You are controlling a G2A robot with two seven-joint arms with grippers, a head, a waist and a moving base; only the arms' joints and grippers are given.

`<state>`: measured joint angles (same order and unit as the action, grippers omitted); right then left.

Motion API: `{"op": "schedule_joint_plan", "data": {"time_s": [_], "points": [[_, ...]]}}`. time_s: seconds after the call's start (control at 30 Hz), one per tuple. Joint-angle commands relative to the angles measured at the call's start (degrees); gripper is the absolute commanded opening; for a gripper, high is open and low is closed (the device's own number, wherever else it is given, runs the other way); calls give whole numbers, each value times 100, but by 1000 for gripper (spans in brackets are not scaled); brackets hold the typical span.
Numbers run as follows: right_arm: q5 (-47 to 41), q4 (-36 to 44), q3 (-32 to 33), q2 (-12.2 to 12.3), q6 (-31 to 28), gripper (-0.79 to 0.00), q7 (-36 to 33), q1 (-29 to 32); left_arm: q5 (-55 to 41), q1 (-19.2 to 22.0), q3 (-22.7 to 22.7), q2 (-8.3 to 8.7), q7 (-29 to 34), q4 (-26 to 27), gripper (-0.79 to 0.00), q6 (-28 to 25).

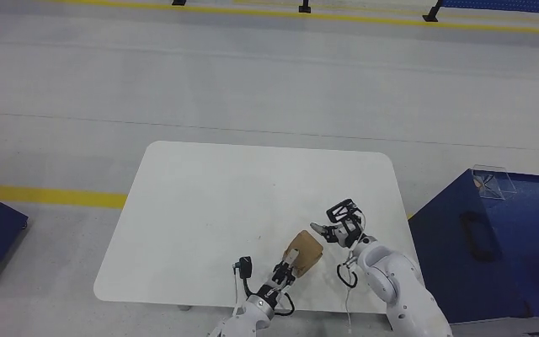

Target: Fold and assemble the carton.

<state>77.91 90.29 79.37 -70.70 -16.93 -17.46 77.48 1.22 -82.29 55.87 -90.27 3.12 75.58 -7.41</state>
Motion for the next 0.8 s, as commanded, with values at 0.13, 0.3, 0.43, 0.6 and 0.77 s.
{"op": "schedule_joint_plan", "data": {"time_s": [0.13,0.3,0.43,0.6,0.77], "points": [[193,-57,-27,24,-118,0,157,37,-44,148,-71,-33,-102,-194,-151,-43],[404,-17,-58,45,-160,0,315,114,0,221,-114,-53,-246,-292,-123,-34],[399,-1,-10,55,-128,0,366,125,47,259,-143,-62,-286,-344,-154,20],[417,19,28,69,-114,0,377,141,100,280,-160,-68,-352,-374,-323,67],[449,23,15,78,-120,0,372,141,107,272,-155,-68,-385,-362,-326,25]]}}
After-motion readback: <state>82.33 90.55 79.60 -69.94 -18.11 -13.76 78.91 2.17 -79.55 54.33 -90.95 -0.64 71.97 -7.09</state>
